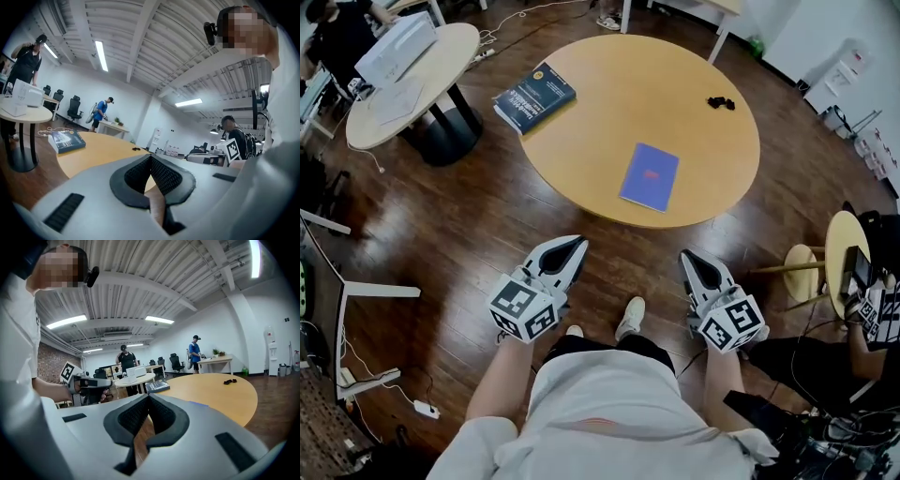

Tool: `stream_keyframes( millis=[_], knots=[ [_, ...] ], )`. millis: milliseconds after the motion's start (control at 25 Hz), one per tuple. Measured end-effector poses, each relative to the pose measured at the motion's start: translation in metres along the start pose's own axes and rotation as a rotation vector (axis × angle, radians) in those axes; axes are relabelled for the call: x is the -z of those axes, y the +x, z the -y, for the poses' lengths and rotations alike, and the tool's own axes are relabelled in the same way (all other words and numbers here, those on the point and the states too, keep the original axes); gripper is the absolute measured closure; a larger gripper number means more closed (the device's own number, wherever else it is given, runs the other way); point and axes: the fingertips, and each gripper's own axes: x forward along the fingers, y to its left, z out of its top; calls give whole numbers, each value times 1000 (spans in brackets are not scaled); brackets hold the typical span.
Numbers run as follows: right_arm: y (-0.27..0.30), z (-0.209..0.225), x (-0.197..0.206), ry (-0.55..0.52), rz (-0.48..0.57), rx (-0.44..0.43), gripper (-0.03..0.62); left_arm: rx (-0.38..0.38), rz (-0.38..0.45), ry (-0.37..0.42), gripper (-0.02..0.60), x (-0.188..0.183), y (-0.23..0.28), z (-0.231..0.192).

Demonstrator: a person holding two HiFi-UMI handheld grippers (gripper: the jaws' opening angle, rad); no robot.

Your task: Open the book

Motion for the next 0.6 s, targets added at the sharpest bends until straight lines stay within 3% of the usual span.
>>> stream_keyframes(
  millis=[280,600],
  knots=[
    [1,94,-8,19,-21,-15,596,-49,-5,29,577,-12,85,11],
    [18,140,-4,57,-57,-75,597,-98,-59,2,577,4,130,16]
  ],
)
